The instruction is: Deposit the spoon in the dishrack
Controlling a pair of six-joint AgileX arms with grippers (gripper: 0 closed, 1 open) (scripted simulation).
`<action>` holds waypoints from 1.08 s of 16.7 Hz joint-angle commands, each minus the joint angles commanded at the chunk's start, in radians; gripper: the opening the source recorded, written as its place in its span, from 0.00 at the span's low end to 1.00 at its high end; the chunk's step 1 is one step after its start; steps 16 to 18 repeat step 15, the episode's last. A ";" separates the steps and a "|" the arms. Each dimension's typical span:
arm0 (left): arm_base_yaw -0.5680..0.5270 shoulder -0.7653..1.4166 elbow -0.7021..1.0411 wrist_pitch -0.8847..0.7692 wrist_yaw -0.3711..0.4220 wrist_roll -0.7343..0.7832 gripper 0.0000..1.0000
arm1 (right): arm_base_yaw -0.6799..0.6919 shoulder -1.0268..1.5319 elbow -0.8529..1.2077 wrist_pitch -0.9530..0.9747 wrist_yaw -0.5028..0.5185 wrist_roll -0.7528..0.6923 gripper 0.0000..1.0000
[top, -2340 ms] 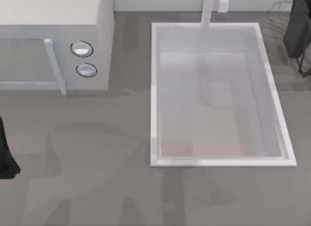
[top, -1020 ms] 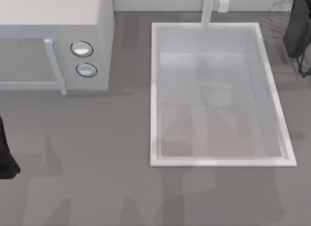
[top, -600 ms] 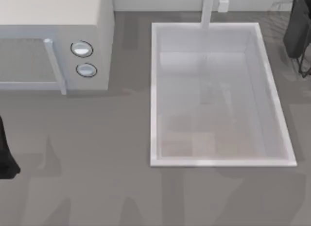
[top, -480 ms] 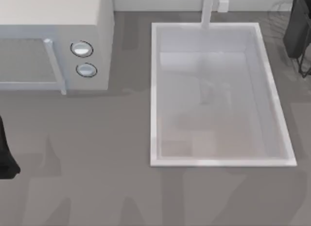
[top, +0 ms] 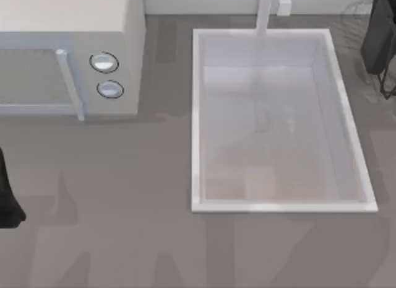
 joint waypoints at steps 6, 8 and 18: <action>0.000 0.000 0.000 0.000 0.000 0.000 1.00 | 0.000 0.000 0.000 0.000 0.000 0.000 0.75; 0.000 0.000 0.000 0.000 0.000 0.000 1.00 | 0.000 0.000 0.000 0.000 0.000 0.000 0.90; 0.000 0.000 0.000 0.000 0.000 0.000 1.00 | 0.000 0.000 0.000 0.000 0.000 0.000 1.00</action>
